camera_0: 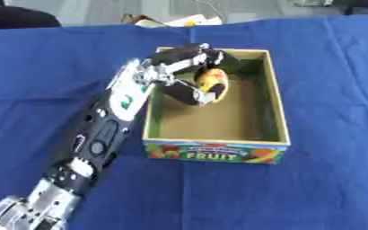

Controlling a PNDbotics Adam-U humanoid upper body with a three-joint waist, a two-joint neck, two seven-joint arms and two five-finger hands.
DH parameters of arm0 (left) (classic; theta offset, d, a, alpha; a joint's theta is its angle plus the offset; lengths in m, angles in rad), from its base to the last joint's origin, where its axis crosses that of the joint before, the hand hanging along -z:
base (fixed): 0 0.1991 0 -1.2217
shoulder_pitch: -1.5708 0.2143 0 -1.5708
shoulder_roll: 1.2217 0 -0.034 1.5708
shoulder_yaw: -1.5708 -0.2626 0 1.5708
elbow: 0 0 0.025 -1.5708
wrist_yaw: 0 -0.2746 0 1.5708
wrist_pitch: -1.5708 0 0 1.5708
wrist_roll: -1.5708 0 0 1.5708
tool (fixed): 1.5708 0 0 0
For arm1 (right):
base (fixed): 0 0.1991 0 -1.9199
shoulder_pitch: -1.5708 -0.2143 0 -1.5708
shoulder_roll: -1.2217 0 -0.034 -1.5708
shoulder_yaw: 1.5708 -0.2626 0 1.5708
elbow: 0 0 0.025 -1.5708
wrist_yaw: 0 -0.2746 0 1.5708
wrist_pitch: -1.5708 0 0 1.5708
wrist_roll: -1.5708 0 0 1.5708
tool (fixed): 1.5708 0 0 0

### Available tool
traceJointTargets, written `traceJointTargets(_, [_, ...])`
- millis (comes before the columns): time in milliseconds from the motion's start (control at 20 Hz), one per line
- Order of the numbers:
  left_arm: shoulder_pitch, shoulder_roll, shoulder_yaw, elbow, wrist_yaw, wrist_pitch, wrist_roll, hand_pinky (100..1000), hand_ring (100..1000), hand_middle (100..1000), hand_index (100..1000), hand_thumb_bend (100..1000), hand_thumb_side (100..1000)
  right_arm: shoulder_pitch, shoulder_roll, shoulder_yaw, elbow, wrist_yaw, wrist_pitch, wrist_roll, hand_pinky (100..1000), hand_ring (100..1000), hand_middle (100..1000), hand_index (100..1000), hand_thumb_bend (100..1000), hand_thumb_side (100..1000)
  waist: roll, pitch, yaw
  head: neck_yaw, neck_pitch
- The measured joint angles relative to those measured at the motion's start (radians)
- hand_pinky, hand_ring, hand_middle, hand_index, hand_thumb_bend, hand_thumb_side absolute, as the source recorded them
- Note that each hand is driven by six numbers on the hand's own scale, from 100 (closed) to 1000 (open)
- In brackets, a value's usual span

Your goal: Pick up objects on the table and place them in the box.

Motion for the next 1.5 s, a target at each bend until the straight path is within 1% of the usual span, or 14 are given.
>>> traceJointTargets(50, [0.001,-0.002,-0.009,-0.003,-0.024,0.000,0.000,422,573,544,920,100,238,-0.002,0.000,0.000,0.000,-0.001,0.001,0.000,569,795,502,846,100,1000,0.000,0.000,-0.001,0.000,0.000])
traceJointTargets(100, [0.002,-0.005,-0.019,-0.005,-0.045,0.000,0.000,436,588,560,927,100,304,-0.003,0.000,0.000,0.000,-0.001,0.002,0.000,569,795,502,846,100,1000,0.000,0.000,-0.002,0.000,0.000])
traceJointTargets(150, [0.003,-0.007,-0.028,-0.006,-0.065,0.000,0.000,446,596,569,931,100,341,-0.003,0.000,0.000,0.000,-0.001,0.004,0.000,569,795,502,847,100,1000,0.001,0.000,-0.002,0.000,0.000])
traceJointTargets(250, [0.005,-0.007,-0.044,-0.006,-0.101,0.000,0.000,474,631,606,947,100,491,-0.003,0.000,0.000,0.000,-0.001,0.006,-0.001,569,795,502,847,100,1000,0.002,0.000,-0.003,0.000,0.000])
traceJointTargets(350, [0.008,-0.007,-0.059,-0.004,-0.134,0.000,0.000,493,655,630,955,100,581,-0.003,0.000,0.000,0.000,-0.001,0.007,-0.001,570,795,501,847,100,1000,0.002,0.000,-0.003,0.000,0.000])
traceJointTargets(400, [0.008,-0.007,-0.065,-0.002,-0.148,0.000,0.000,493,655,630,955,100,581,-0.003,0.000,0.000,0.000,-0.001,0.008,-0.001,570,795,501,847,100,1000,0.002,0.000,-0.003,0.000,0.000])
traceJointTargets(450, [0.008,-0.007,-0.069,0.001,-0.159,0.000,0.000,508,673,644,960,100,638,-0.003,0.000,0.000,0.000,-0.001,0.008,-0.001,570,796,501,847,100,1000,0.002,0.000,-0.003,0.000,0.000])
traceJointTargets(500, [0.008,-0.007,-0.072,0.001,-0.169,0.000,0.000,510,675,646,960,100,649,-0.003,0.000,0.000,0.000,-0.001,0.008,-0.001,570,796,501,847,100,1000,0.002,0.000,-0.003,0.000,0.000])
traceJointTargets(600, [0.008,-0.007,-0.075,0.002,-0.184,0.000,0.000,510,675,644,959,100,644,-0.003,0.000,0.000,0.000,-0.001,0.008,0.000,570,796,501,847,100,1000,0.002,-0.001,-0.003,0.000,0.000])
traceJointTargets(750, [0.009,-0.008,-0.073,0.000,-0.188,0.000,0.000,502,664,625,955,100,581,-0.003,0.000,0.001,0.000,-0.001,0.009,0.001,571,796,501,847,100,1000,0.002,-0.001,-0.003,0.000,0.000])
traceJointTargets(900, [0.010,-0.015,-0.055,-0.019,-0.151,0.000,0.000,499,658,622,952,100,546,-0.003,0.000,0.003,0.000,-0.001,0.011,0.003,571,796,501,847,100,1000,-0.001,-0.001,-0.002,-0.001,0.000])
traceJointTargets(950, [0.010,-0.015,-0.047,-0.030,-0.135,0.000,0.000,497,653,618,951,100,512,-0.003,0.000,0.004,0.000,-0.001,0.012,0.003,571,796,501,847,100,1000,-0.001,-0.001,-0.002,-0.001,0.000])
traceJointTargets(1150, [0.012,-0.015,0.007,-0.083,-0.038,0.000,0.000,505,646,618,952,100,482,-0.001,0.001,0.006,0.000,-0.001,0.011,0.004,570,793,501,845,100,1000,-0.004,-0.005,0.005,-0.003,0.000])
traceJointTargets(1500, [0.007,0.014,0.148,-0.185,0.174,0.000,0.000,518,622,603,956,100,473,0.008,0.000,0.005,0.000,-0.015,-0.009,-0.009,569,792,503,845,100,1000,-0.012,-0.016,0.016,-0.011,0.001])
